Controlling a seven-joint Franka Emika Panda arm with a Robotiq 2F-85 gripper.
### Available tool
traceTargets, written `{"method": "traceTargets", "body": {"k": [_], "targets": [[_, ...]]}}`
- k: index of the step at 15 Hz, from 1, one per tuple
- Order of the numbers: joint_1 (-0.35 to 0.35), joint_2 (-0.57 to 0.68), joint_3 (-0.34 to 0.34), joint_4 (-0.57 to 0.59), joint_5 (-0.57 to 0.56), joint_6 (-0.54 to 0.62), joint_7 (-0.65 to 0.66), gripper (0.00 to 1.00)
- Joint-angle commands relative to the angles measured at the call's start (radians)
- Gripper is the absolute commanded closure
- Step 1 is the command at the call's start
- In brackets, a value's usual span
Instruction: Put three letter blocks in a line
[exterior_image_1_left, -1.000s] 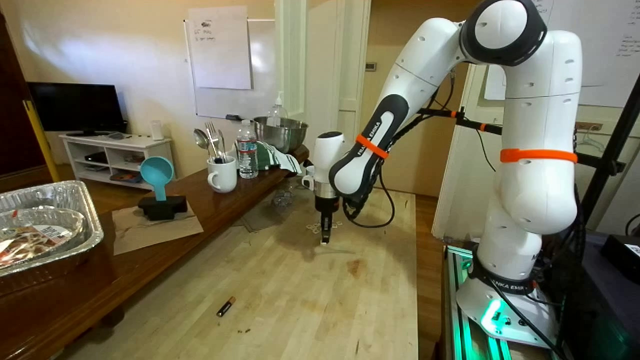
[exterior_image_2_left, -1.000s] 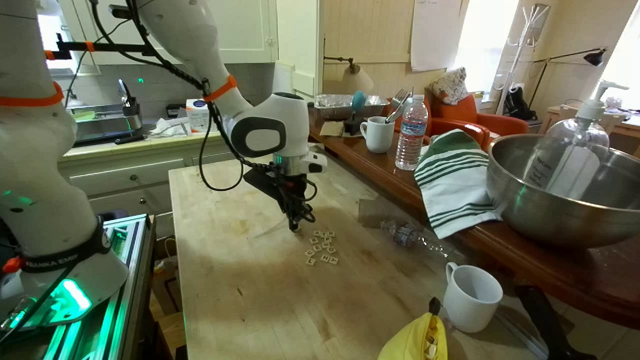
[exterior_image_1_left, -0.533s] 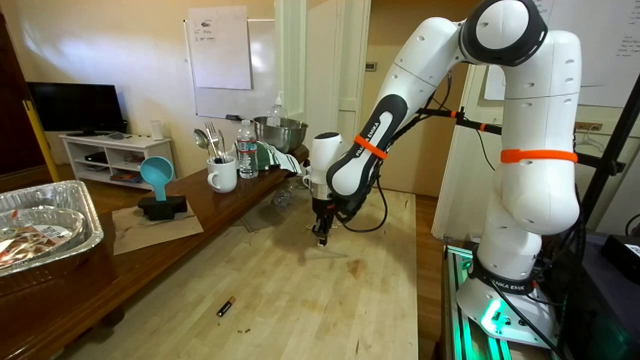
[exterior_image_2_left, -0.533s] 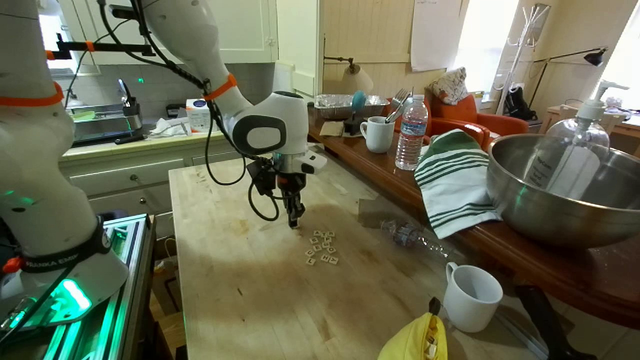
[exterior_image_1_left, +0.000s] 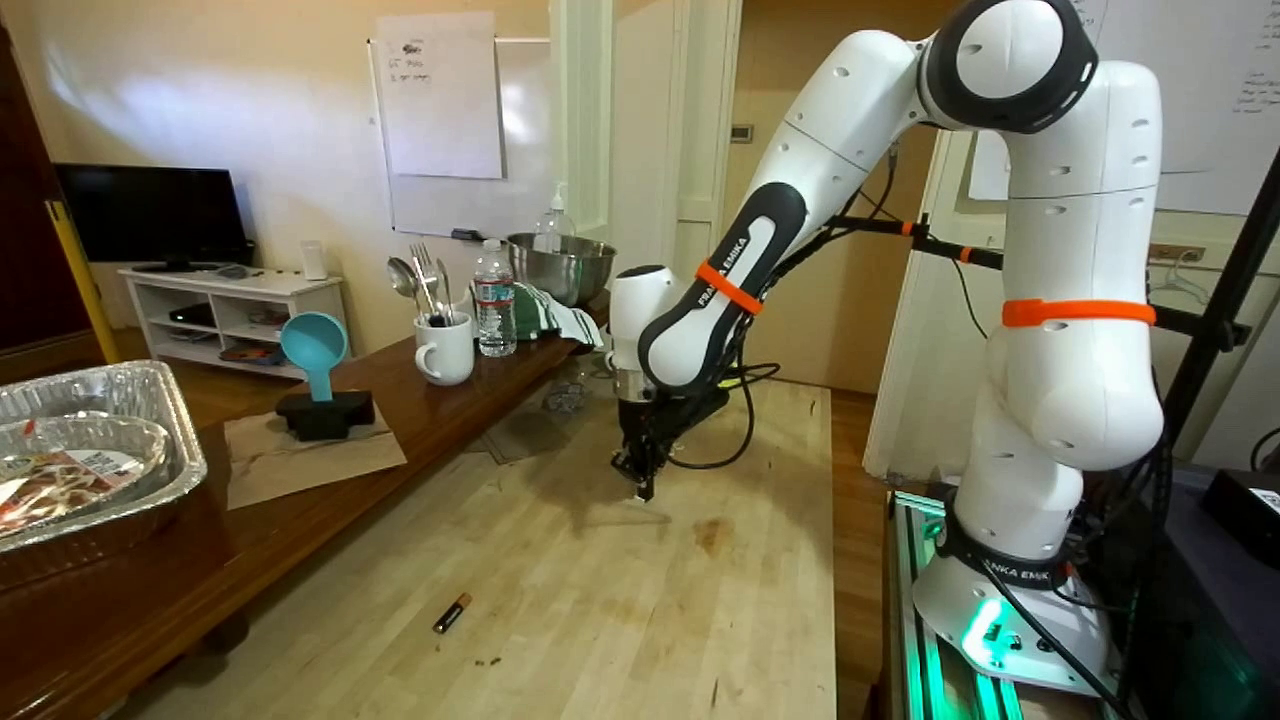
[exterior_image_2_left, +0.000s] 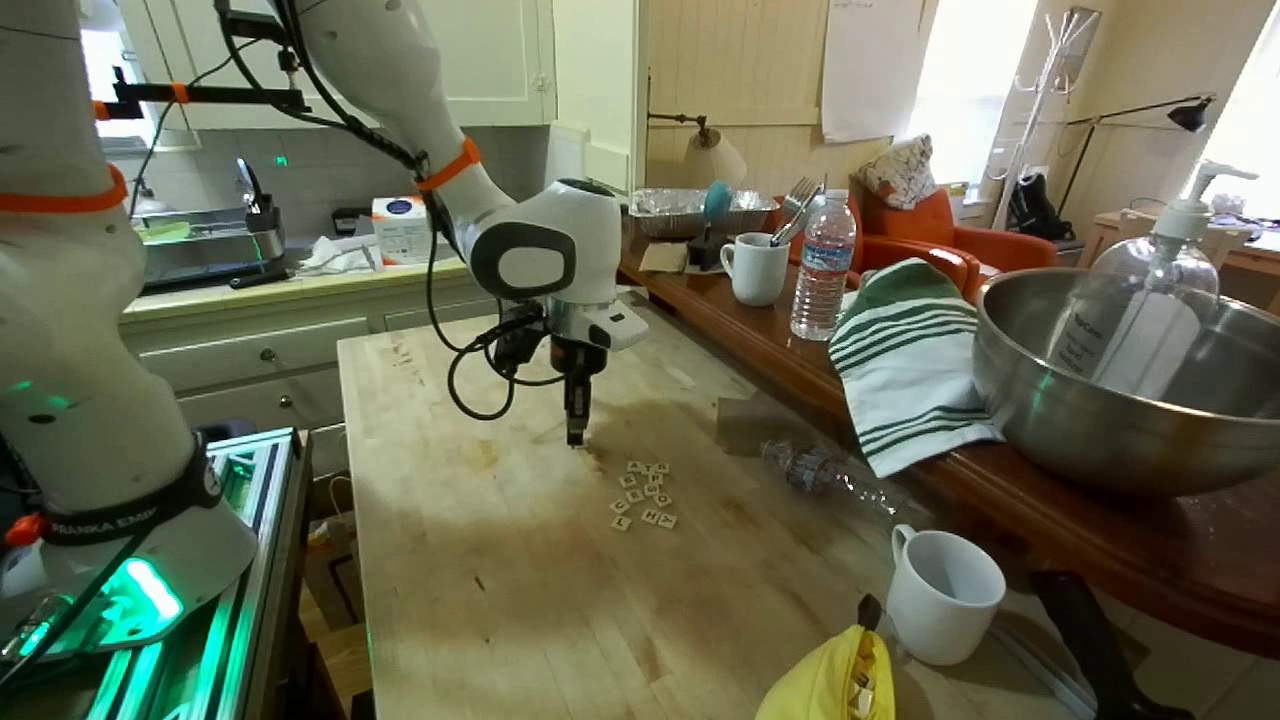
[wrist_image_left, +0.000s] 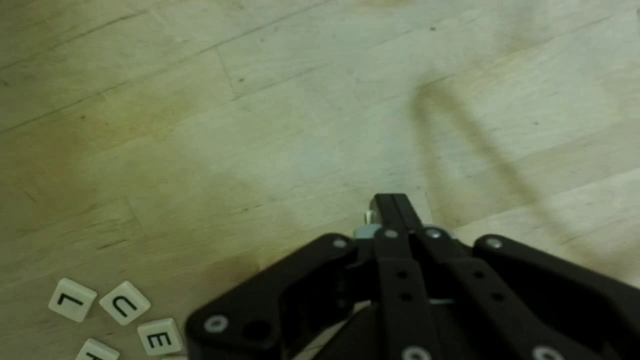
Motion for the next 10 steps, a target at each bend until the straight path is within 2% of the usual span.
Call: {"method": "traceTargets", "body": {"k": [1, 6, 10], "targets": [[0.017, 0.043, 0.007, 0.020, 0.066, -0.014, 0.063, 1.00], [0.037, 0.051, -0.005, 0.028, 0.079, 0.007, 0.222, 1.00], [0.030, -0.005, -0.001, 0.012, 0.068, -0.018, 0.168, 1.00]]}}
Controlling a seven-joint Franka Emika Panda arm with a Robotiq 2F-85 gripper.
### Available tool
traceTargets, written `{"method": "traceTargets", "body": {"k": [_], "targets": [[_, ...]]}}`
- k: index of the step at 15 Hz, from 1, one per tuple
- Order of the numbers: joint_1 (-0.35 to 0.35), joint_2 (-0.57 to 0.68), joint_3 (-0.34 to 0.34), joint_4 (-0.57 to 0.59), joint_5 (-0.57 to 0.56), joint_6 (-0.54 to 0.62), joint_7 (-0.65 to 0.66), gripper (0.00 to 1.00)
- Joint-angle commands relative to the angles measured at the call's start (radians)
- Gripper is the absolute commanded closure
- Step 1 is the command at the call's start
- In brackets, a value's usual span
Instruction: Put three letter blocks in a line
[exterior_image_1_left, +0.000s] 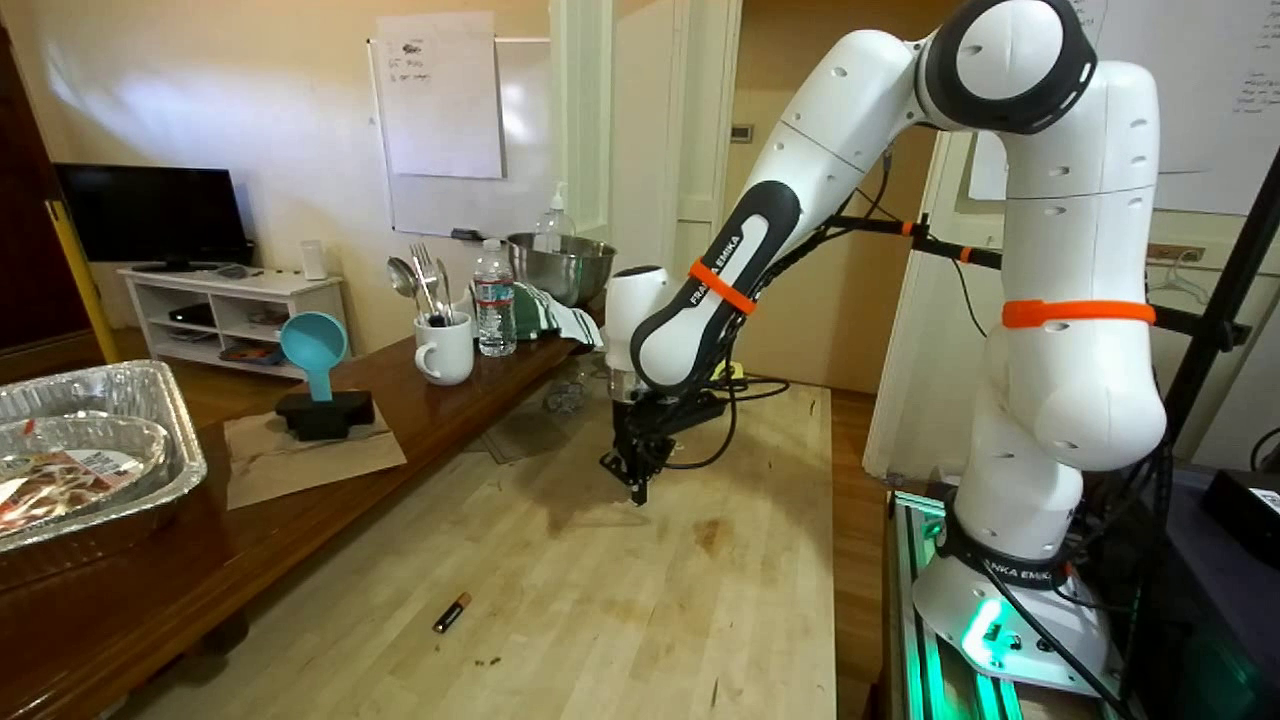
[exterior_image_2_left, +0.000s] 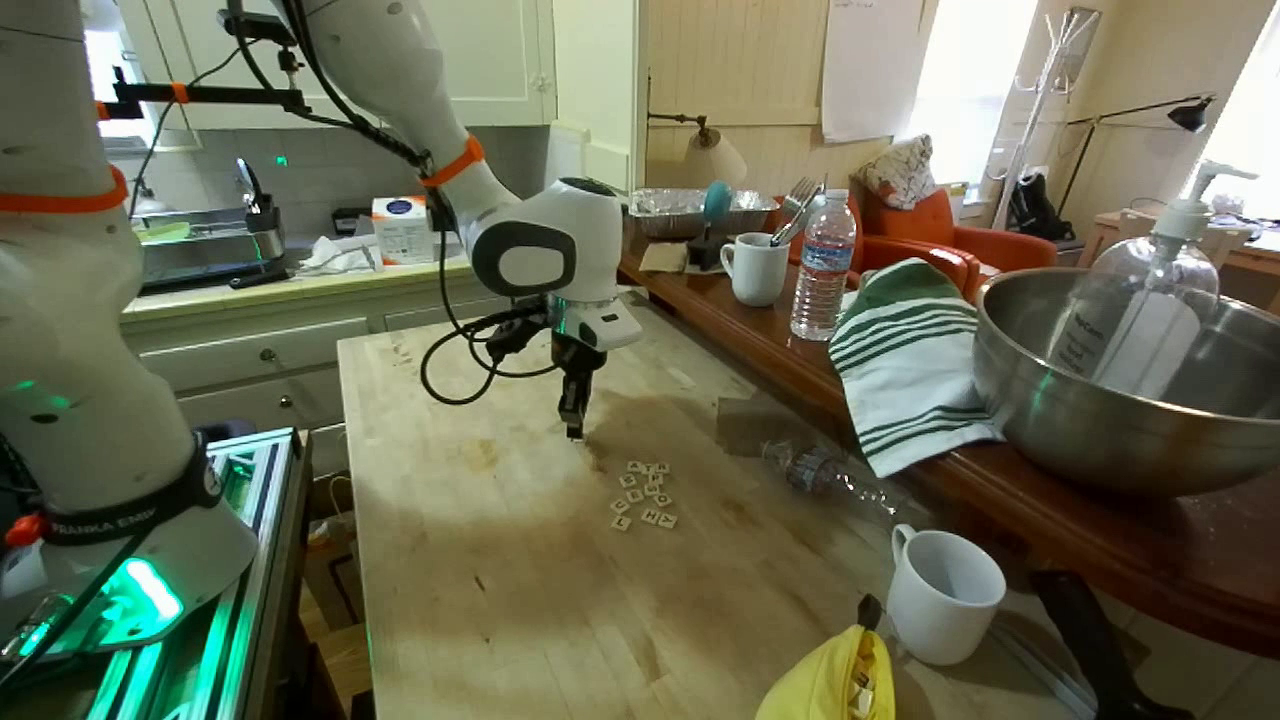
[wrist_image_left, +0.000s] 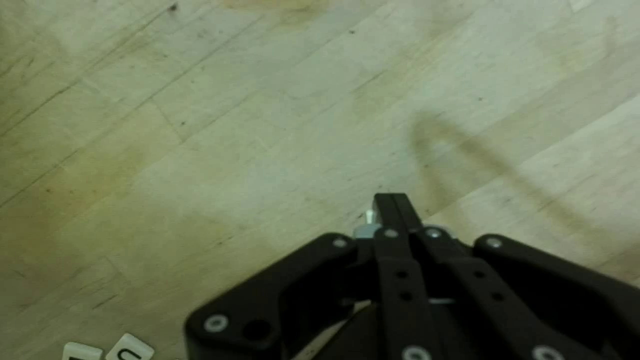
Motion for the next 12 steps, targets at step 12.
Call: {"method": "traceTargets", "body": {"k": [12], "targets": [[-0.037, -0.121, -0.022, 0.000, -0.022, -0.057, -0.231, 1.00]]}}
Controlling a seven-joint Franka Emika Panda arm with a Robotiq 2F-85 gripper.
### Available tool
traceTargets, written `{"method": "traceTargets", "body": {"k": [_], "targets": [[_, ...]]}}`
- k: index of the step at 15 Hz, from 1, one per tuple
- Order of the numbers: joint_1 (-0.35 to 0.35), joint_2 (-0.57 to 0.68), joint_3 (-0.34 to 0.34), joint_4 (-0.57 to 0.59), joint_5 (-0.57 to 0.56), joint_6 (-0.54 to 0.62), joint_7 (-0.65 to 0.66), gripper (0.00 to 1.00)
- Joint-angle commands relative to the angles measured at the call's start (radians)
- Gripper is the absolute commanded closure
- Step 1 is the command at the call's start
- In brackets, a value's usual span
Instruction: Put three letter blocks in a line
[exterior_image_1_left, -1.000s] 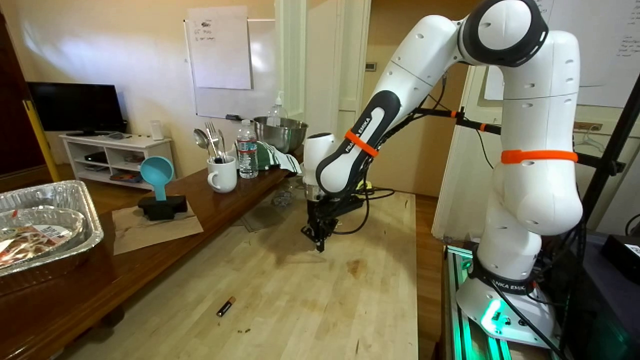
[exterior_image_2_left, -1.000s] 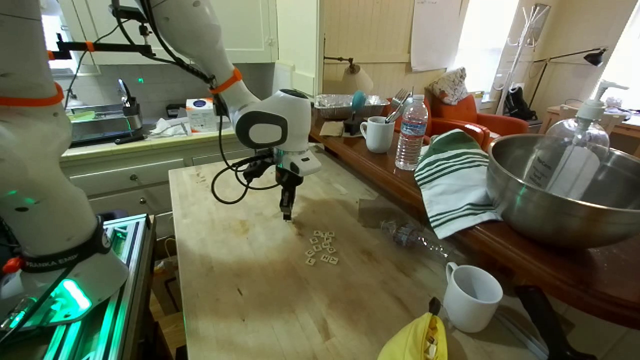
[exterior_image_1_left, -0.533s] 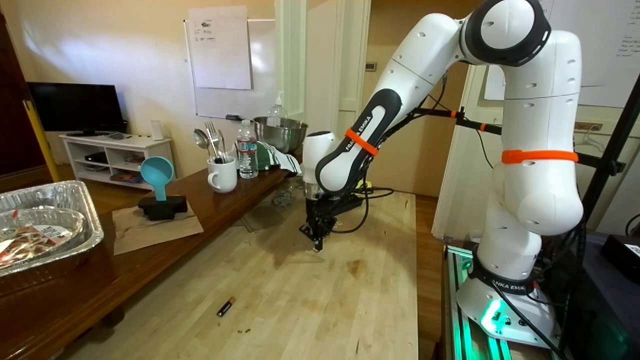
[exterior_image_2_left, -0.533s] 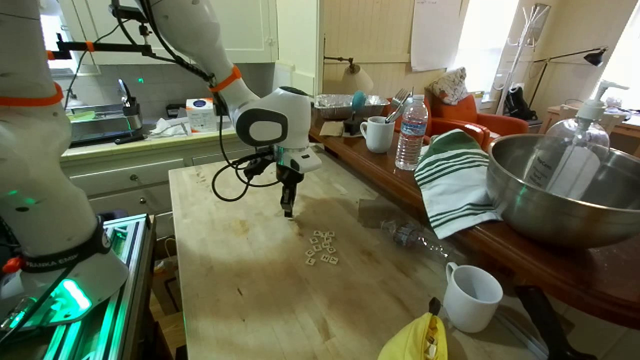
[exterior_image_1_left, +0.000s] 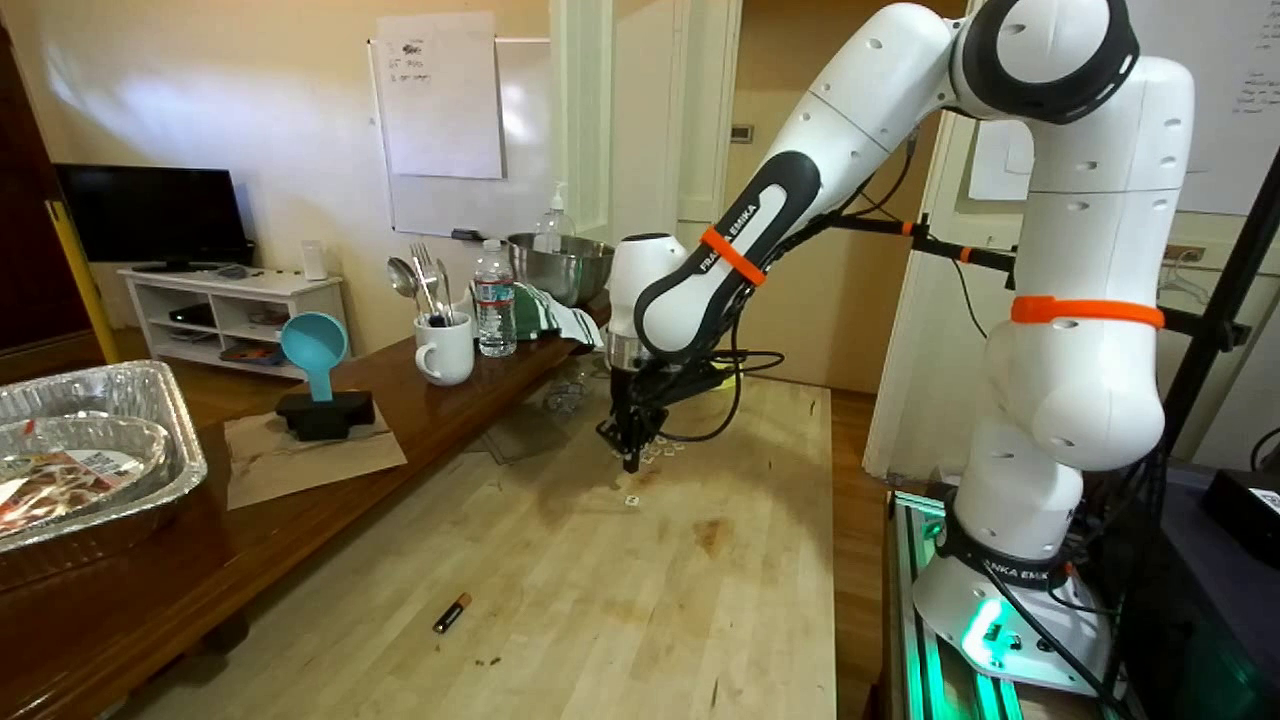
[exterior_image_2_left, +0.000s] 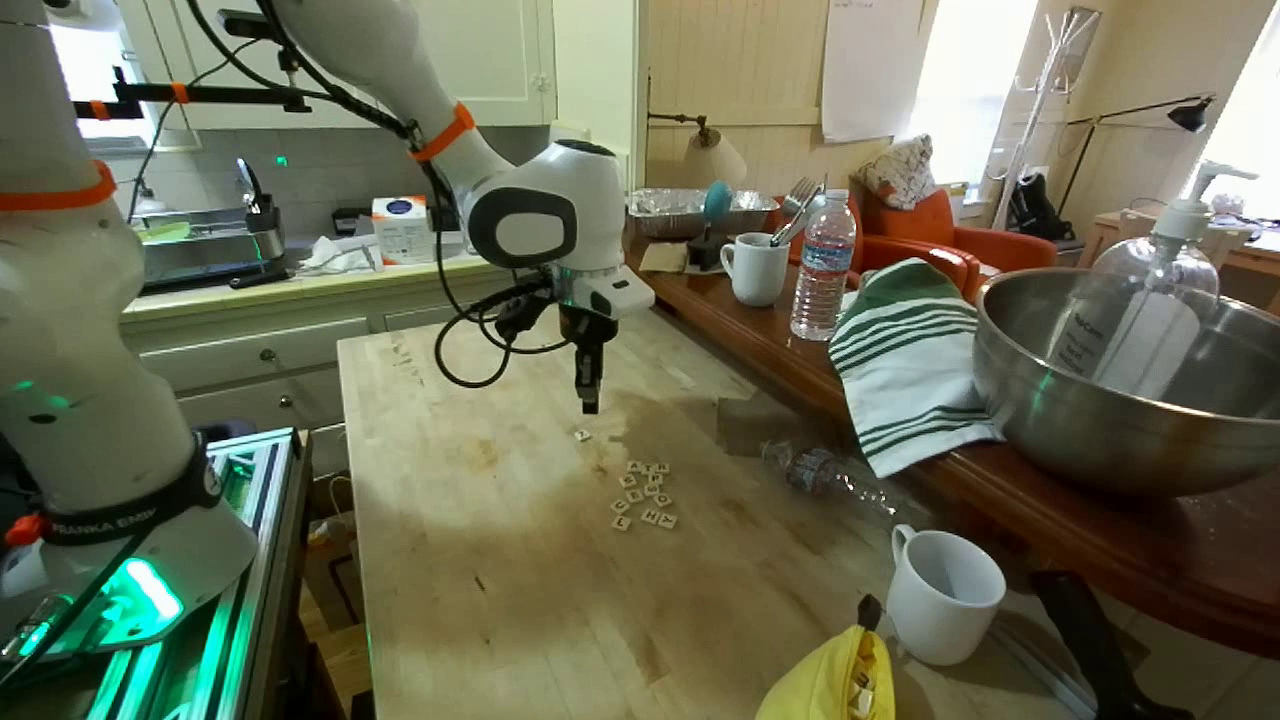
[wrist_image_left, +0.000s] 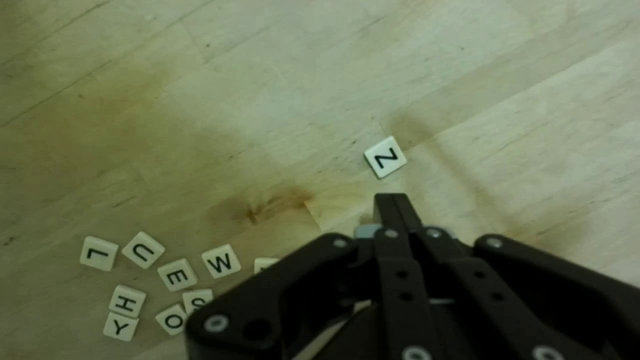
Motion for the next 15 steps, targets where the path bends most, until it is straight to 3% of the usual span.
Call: {"method": "traceTargets", "body": {"k": [1, 5, 10, 15], "targets": [[-0.031, -0.025, -0.014, 0.003, -0.027, -0.043, -0.169, 1.00], [-0.058, -0.001, -0.035, 0.008, -0.110, -0.005, -0.347, 1.00], [-0.077, 0.050, -0.059, 0.013, -0.248, 0.105, -0.446, 1.00], [-0.097, 0.110, -0.059, 0.009, -0.239, 0.252, -0.541, 1.00]]}}
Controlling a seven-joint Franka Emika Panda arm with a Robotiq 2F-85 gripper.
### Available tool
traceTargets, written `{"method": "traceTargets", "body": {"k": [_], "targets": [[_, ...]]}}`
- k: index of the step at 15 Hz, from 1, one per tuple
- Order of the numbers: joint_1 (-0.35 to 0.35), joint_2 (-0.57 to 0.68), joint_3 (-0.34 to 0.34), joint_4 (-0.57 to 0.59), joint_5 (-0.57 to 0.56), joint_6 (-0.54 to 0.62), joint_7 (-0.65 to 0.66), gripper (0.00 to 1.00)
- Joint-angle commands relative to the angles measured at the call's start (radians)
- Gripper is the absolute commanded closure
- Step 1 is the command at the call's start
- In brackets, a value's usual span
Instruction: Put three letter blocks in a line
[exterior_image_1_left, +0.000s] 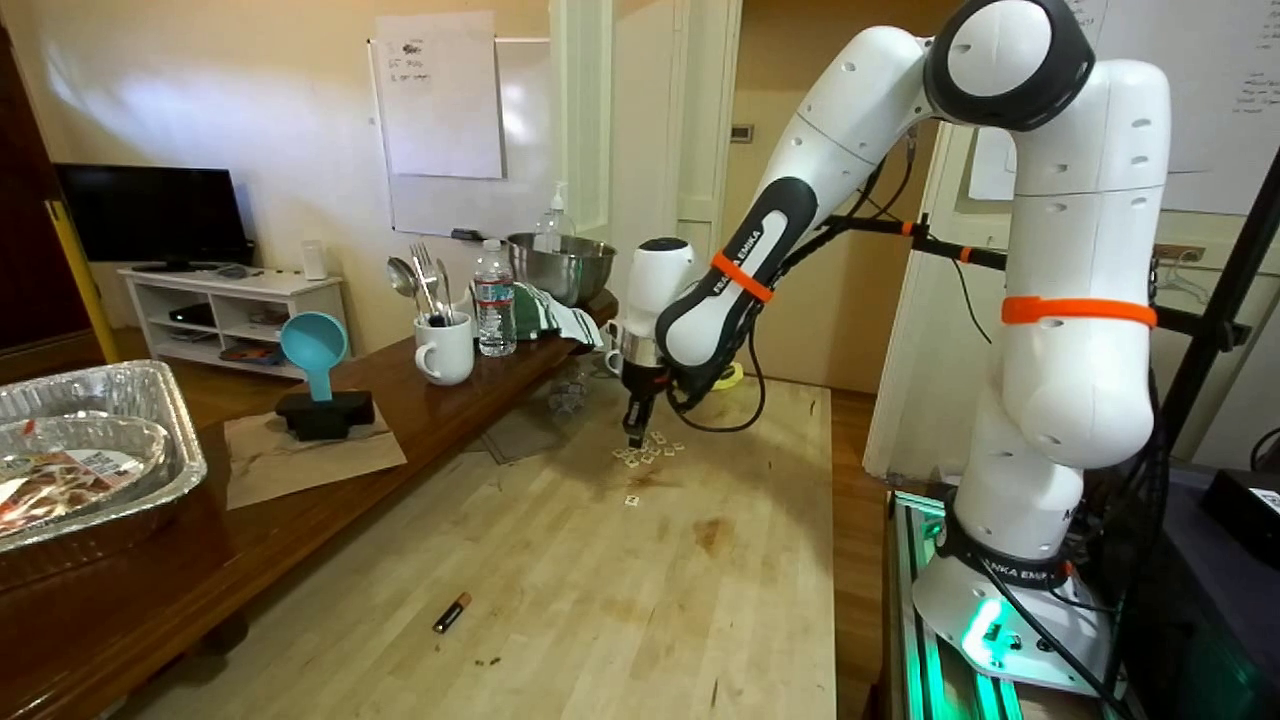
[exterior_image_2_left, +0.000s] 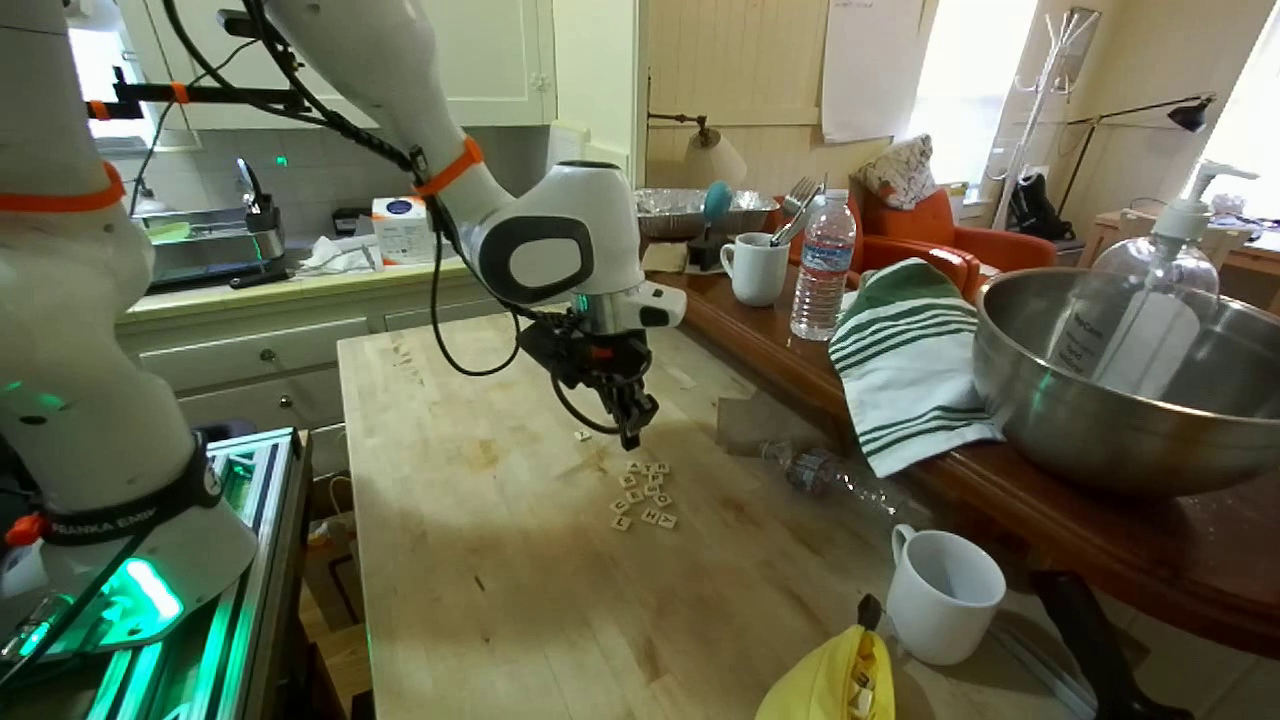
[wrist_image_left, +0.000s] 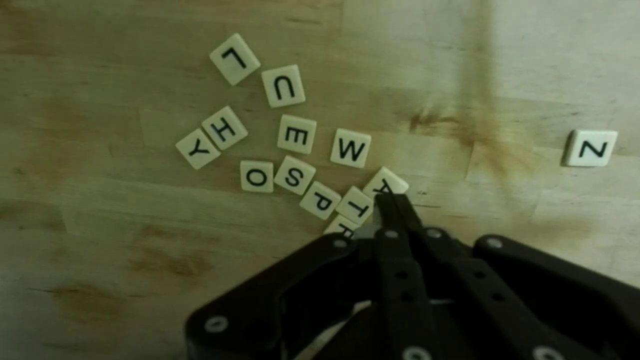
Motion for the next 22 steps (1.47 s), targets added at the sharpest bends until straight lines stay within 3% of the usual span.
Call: {"method": "traceTargets", "body": {"k": [1, 8, 22], "targets": [[-0.021, 0.061, 0.004, 0.007, 0.001, 0.098, -0.074, 1.00], [-0.034, 0.111, 0.016, 0.002, 0.001, 0.170, -0.138, 1.00], [-0.010, 0.099, 0.051, -0.029, 0.024, 0.141, -0.114, 1.00]]}}
